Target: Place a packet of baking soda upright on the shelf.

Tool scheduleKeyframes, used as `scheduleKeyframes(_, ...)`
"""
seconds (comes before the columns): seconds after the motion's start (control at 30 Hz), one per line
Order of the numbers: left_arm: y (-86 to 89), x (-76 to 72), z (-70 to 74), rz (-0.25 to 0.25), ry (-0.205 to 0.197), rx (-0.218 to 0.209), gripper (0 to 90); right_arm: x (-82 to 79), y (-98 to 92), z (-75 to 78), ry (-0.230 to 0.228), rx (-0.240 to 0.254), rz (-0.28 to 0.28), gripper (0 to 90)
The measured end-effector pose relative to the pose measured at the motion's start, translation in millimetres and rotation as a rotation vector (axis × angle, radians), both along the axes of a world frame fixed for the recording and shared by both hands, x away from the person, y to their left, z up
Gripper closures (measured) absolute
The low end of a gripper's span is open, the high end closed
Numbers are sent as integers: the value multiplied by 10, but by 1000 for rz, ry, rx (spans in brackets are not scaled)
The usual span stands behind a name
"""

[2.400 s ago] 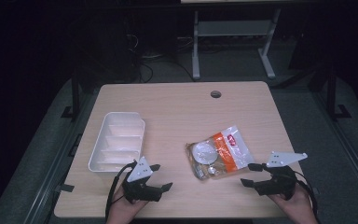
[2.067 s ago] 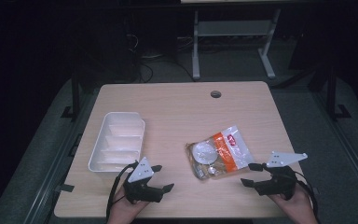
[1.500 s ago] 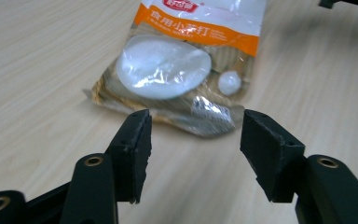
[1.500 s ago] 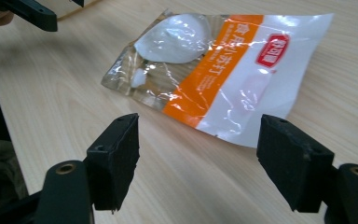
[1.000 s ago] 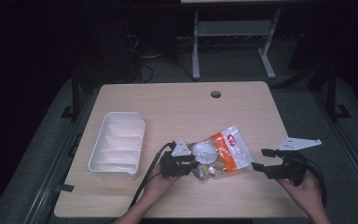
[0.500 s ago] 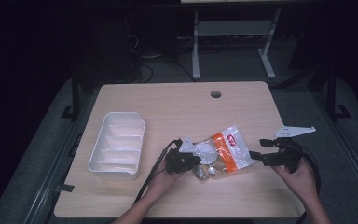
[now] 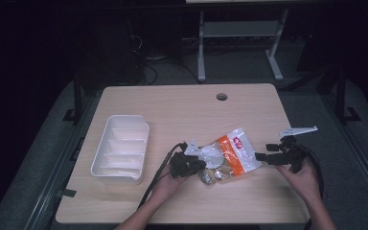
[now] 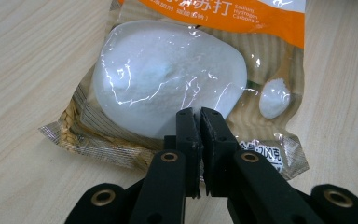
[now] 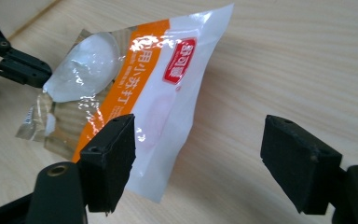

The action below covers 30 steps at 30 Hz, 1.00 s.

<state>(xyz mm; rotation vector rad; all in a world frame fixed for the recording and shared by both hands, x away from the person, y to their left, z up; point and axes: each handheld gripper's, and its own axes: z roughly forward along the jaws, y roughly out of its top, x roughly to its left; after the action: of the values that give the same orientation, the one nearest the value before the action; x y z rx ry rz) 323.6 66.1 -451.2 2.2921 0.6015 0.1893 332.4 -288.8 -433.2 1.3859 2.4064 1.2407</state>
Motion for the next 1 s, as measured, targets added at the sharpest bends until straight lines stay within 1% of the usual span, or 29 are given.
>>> scheduleKeyframes(0.03, -1, 0, 0, 0, 0, 0, 857, 5, 10, -23, 13, 6, 2, 263)
scheduleKeyframes(0.1, 0, 0, 2, 0, 1, 3, 856, 7, 19, -35, 22, 8, 6, 266)
scheduleKeyframes(0.17, 1, 2, 0, 0, 1, 4, 854, 13, 44, -63, 31, 10, 19, 274)
scheduleKeyframes(0.2, 2, 3, -1, -1, 2, 4, 853, 26, 80, -90, 45, 6, 34, 285)
scheduleKeyframes(0.23, 4, 5, -2, -1, 3, 5, 853, 26, 80, -90, 45, 6, 34, 285)
scheduleKeyframes(0.27, 3, 6, -5, 0, 4, 5, 849, 38, 128, -115, 62, 4, 52, 307)
scheduleKeyframes(0.3, 2, 6, -8, 0, 4, 5, 849, 38, 128, -115, 62, 4, 52, 307)
scheduleKeyframes(0.33, -1, 7, -12, 2, 6, 3, 847, 49, 164, -136, 77, 6, 66, 330)
scheduleKeyframes(0.37, -2, 9, -15, 2, 8, 3, 847, 49, 164, -136, 77, 6, 66, 330)
scheduleKeyframes(0.4, -2, 12, -17, 1, 9, 4, 845, 54, 183, -150, 89, 12, 78, 347)
scheduleKeyframes(0.43, -3, 13, -18, 0, 9, 5, 844, 57, 218, -181, 113, 20, 104, 381)
scheduleKeyframes(0.47, -4, 12, -19, 1, 9, 4, 844, 57, 218, -181, 113, 20, 104, 381)
scheduleKeyframes(0.5, -7, 12, -22, 0, 9, 5, 842, 54, 238, -199, 126, 32, 122, 414)
scheduleKeyframes(0.57, -7, 11, -22, 0, 9, 5, 842, 51, 246, -202, 128, 37, 128, 420)
scheduleKeyframes(0.6, -6, 13, -22, 0, 10, 6, 841, 38, 259, -199, 130, 54, 138, 451)
scheduleKeyframes(0.67, -5, 14, -23, 0, 9, 6, 842, 28, 255, -185, 132, 75, 141, 482)
scheduleKeyframes(0.7, -5, 14, -23, 0, 9, 6, 842, 28, 255, -185, 132, 75, 141, 482)
scheduleKeyframes(0.73, -5, 16, -25, 2, 11, 7, 841, 19, 233, -173, 133, 114, 146, 516)
scheduleKeyframes(0.77, -5, 16, -25, 2, 11, 7, 841, 19, 233, -173, 133, 114, 146, 516)
scheduleKeyframes(0.8, -5, 17, -27, 3, 11, 8, 840, 9, 206, -163, 138, 140, 155, 548)
scheduleKeyframes(0.87, -4, 22, -31, 3, 13, 3, 840, 0, 203, -170, 146, 162, 163, 577)
scheduleKeyframes(0.9, -5, 22, -32, 4, 14, 1, 840, 0, 203, -170, 146, 162, 163, 577)
scheduleKeyframes(0.93, -6, 22, -31, 4, 13, 2, 840, -8, 233, -181, 147, 151, 163, 592)
scheduleKeyframes(1.0, -6, 23, -31, 4, 15, 2, 840, -5, 274, -193, 154, 142, 159, 593)
